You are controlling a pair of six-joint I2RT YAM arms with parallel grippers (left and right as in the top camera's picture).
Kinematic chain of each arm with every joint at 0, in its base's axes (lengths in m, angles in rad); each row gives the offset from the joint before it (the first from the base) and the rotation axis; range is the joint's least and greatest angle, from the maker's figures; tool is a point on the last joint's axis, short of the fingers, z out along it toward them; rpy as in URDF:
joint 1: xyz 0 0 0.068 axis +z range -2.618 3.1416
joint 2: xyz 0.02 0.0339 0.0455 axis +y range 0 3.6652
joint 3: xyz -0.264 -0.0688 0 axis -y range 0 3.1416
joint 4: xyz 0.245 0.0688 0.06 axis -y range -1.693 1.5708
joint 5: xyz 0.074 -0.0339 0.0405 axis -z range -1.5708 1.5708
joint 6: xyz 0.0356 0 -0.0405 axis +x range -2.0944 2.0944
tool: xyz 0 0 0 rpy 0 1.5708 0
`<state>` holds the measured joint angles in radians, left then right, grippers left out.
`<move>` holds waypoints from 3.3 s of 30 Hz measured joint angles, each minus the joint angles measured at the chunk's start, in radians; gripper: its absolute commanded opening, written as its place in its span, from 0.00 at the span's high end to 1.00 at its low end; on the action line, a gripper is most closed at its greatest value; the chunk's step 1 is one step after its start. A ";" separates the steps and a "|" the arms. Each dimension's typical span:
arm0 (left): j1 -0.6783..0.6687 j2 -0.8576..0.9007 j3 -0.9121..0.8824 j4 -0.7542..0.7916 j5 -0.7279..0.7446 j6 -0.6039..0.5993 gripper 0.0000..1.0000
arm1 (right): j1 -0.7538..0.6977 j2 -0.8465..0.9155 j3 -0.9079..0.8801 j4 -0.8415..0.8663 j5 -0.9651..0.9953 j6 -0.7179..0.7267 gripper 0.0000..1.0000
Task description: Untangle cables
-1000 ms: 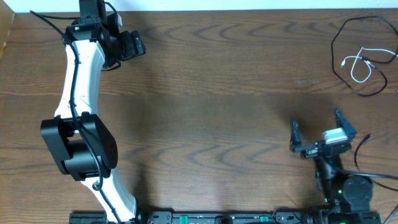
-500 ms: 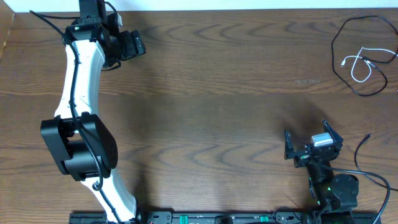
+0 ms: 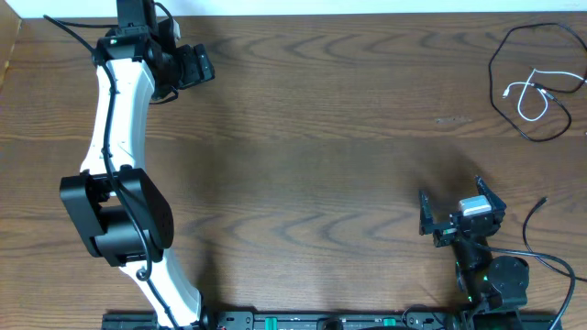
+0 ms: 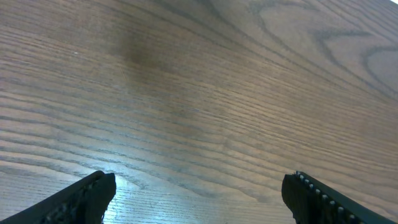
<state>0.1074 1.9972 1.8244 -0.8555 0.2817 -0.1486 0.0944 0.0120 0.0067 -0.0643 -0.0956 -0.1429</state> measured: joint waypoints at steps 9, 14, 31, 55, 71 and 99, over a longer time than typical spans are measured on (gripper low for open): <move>0.000 0.000 0.000 0.000 0.000 0.000 0.09 | 0.000 0.000 0.000 0.000 0.000 0.000 0.01; 0.000 0.000 0.000 0.000 0.000 0.000 0.09 | 0.000 0.000 0.000 0.000 0.000 0.000 0.01; -0.020 -0.638 -0.295 0.280 -0.337 0.024 0.09 | 0.000 0.000 0.000 0.000 0.000 0.000 0.01; -0.104 -1.803 -1.784 1.120 -0.423 0.256 0.09 | 0.000 0.000 0.000 0.000 0.003 0.000 0.01; -0.104 -1.987 -1.806 0.845 -0.444 0.304 0.02 | 0.000 0.000 0.000 0.000 0.003 0.000 0.01; -0.104 -1.987 -1.805 0.844 -0.441 0.307 0.02 | 0.000 0.000 0.000 0.000 0.003 0.000 0.01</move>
<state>0.0032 0.0105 0.0193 -0.0116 -0.1596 0.1581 0.0944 0.0120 0.0071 -0.0643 -0.0925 -0.1429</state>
